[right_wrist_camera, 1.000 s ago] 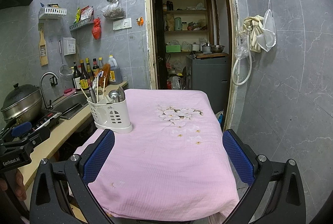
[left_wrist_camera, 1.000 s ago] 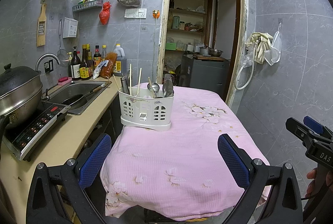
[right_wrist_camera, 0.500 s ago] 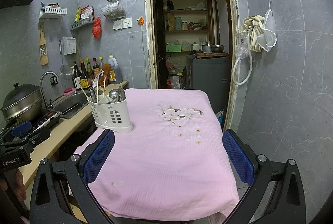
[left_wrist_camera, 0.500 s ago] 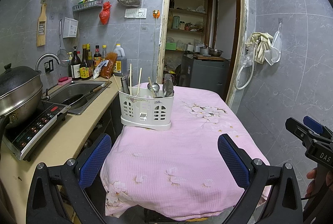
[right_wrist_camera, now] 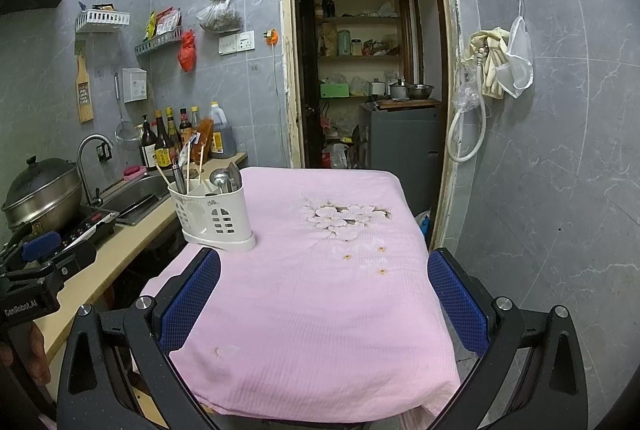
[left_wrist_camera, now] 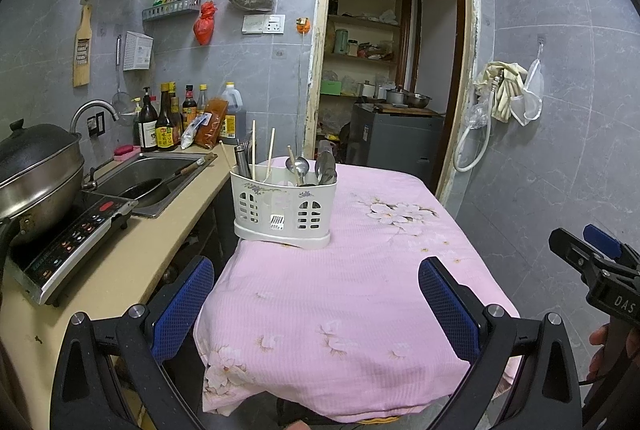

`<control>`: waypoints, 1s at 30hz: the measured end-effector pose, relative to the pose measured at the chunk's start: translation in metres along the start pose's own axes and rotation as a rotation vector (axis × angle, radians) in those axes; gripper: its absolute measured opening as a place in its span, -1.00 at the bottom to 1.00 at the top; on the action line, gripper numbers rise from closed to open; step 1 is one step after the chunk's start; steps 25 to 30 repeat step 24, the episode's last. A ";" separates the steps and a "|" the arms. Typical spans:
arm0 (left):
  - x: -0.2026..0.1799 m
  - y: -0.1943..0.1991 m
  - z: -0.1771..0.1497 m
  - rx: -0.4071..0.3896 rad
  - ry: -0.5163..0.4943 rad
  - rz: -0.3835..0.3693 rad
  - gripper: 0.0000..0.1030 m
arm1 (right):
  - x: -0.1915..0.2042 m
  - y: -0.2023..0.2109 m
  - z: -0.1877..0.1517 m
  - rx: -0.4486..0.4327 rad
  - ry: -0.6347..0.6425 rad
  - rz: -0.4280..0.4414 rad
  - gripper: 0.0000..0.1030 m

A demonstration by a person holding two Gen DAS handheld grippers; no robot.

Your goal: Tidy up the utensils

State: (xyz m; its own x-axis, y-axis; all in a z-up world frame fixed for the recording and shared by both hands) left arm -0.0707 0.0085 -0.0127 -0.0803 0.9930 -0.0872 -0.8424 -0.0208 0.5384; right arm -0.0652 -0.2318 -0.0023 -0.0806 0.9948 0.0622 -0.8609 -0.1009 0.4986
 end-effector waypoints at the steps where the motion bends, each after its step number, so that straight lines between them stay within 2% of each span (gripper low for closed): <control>1: 0.001 0.001 -0.001 -0.001 0.001 0.006 1.00 | 0.000 0.000 0.000 0.000 0.000 0.000 0.97; 30: 0.000 0.000 -0.002 0.007 0.000 0.018 1.00 | 0.004 -0.002 -0.010 0.012 0.013 0.002 0.97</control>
Point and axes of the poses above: each gripper's, at about its wrist camera, not at the fingertips, and y roughly against the way its jaws point, x to its left, z to its top, the point moved 1 cm from there along -y, roughly the way its jaws point, and after that the axes turned 8 degrees about x, right-handed, at the moved point
